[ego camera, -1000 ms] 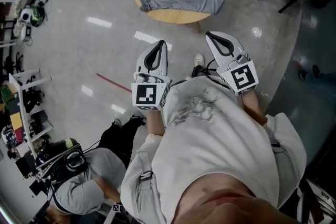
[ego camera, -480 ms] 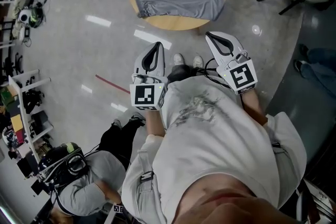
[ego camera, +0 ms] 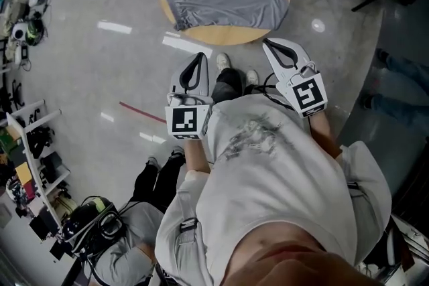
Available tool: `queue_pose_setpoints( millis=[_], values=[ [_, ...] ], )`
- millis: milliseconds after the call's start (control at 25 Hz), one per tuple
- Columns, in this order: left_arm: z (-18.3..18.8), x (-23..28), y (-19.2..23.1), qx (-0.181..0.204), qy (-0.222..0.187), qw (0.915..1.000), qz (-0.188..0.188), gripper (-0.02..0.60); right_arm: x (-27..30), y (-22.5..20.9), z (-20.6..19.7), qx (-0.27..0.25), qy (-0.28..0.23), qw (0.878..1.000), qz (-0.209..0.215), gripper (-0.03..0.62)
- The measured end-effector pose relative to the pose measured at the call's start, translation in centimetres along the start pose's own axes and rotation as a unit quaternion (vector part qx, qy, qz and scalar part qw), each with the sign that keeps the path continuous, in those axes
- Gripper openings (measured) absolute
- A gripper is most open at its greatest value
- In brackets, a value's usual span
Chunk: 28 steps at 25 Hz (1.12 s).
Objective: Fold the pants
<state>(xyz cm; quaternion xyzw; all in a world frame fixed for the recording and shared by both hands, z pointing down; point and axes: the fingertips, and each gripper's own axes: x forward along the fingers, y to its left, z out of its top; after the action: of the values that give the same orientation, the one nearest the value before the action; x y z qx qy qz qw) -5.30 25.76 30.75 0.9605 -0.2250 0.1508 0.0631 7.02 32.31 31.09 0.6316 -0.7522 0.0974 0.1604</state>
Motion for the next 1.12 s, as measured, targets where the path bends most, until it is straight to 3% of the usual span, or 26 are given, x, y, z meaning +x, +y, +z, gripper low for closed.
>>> queue_pose_setpoints(
  millis=[560,760,1120],
  values=[
    [-3.9,7.9,7.2,0.05,0.054,0.993,-0.093,0.006,9.2,-3.0,-2.4,0.006,0.07,0.996,-0.052,0.009],
    [-5.8,10.3,9.4,0.046,0.071,0.9894,-0.119,0.006,11.4,-4.1,-4.4,0.006,0.105,0.992,-0.075,0.009],
    [-9.1,13.3,11.9,0.048,0.104,0.9855,-0.126,0.006,12.6,-7.1,-10.1,0.003,0.174,0.979,-0.103,0.009]
  ],
)
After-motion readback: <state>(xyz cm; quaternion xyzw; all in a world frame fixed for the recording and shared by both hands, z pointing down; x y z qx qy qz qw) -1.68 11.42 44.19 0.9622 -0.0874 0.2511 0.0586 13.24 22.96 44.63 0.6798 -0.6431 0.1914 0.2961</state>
